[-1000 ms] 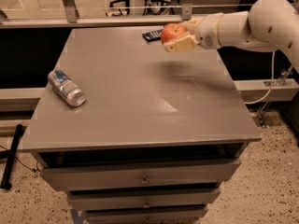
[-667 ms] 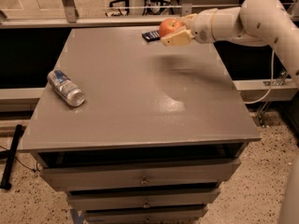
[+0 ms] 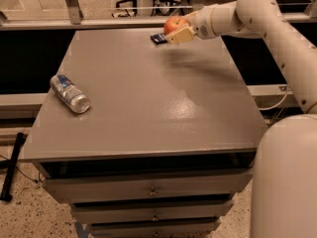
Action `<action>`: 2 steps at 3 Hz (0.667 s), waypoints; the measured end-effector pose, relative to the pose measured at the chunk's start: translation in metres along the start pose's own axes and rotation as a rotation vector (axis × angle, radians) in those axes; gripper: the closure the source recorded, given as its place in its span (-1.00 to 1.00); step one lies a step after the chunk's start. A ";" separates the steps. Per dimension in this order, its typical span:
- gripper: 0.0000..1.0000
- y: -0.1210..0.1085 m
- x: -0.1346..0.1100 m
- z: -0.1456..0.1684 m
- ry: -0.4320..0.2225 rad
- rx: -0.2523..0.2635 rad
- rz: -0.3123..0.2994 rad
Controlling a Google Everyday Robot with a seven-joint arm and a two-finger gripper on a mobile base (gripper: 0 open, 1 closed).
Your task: Move apple near rxbar blueberry
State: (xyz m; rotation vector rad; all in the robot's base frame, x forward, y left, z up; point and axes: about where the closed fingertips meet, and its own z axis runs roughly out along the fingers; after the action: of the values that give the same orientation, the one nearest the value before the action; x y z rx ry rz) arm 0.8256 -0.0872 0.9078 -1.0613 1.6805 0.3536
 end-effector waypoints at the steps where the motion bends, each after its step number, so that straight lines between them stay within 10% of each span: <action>1: 1.00 -0.014 0.009 0.013 0.043 0.014 0.007; 2: 1.00 -0.023 0.020 0.023 0.087 0.016 0.018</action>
Offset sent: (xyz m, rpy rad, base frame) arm 0.0529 -0.0218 -0.0249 -0.0940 0.0862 -0.0750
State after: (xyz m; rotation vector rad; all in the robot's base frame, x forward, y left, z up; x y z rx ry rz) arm 0.8569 -0.0936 0.8867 -1.0641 1.7684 0.3091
